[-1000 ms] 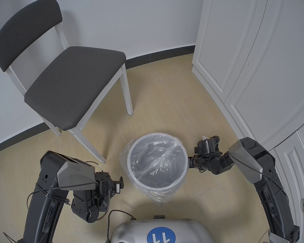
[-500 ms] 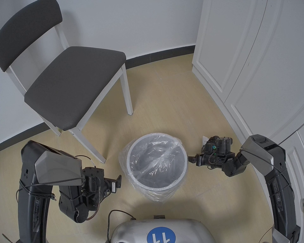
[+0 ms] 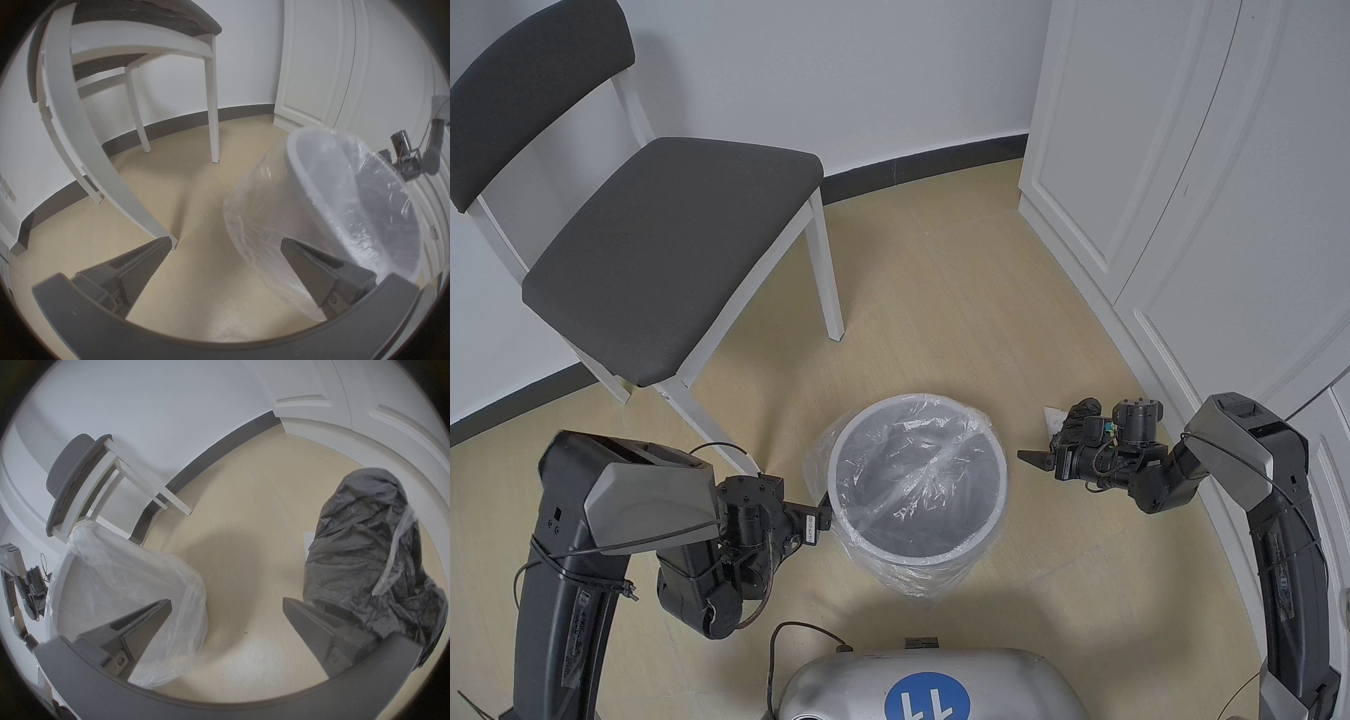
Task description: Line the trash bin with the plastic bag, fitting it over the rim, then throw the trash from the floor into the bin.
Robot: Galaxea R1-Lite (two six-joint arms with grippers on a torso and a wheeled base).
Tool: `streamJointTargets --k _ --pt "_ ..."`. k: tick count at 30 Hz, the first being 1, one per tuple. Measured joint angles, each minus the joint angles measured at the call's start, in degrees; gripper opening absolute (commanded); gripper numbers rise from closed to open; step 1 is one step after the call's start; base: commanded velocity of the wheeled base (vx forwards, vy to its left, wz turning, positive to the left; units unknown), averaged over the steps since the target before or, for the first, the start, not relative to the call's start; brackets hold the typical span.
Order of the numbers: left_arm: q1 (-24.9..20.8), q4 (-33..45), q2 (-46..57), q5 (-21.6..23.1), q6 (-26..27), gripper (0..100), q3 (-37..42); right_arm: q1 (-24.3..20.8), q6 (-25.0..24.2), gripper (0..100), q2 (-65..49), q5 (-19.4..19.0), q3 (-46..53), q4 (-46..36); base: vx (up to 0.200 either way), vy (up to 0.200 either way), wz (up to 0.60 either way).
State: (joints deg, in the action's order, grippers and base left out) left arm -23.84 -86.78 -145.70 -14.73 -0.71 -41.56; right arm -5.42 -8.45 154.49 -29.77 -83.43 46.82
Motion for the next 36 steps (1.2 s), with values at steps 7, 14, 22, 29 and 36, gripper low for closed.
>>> streamJointTargets --k 7,14,22,29,36 --pt "1.5 9.3 -4.0 1.2 2.1 100 -9.1 0.8 -0.1 100 0.3 -0.1 -1.0 -0.1 0.0 0.0 0.0" --pt "3.8 27.7 -5.9 3.6 2.8 100 -22.7 1.2 -0.1 100 1.0 0.0 -1.7 0.0 0.0 0.0 0.0" --pt "6.9 37.5 -9.6 3.8 8.7 100 -39.5 1.2 0.0 100 1.7 -0.1 -2.4 0.0 0.0 0.0 0.0" --pt "8.5 37.6 -12.7 3.4 10.6 100 -43.6 1.2 0.1 100 2.3 -0.1 -3.0 0.0 0.0 0.0 0.0" --pt "8.6 34.6 -9.3 3.2 10.5 100 -35.7 1.2 0.1 100 2.4 -0.1 -3.1 0.0 0.0 0.0 0.0"
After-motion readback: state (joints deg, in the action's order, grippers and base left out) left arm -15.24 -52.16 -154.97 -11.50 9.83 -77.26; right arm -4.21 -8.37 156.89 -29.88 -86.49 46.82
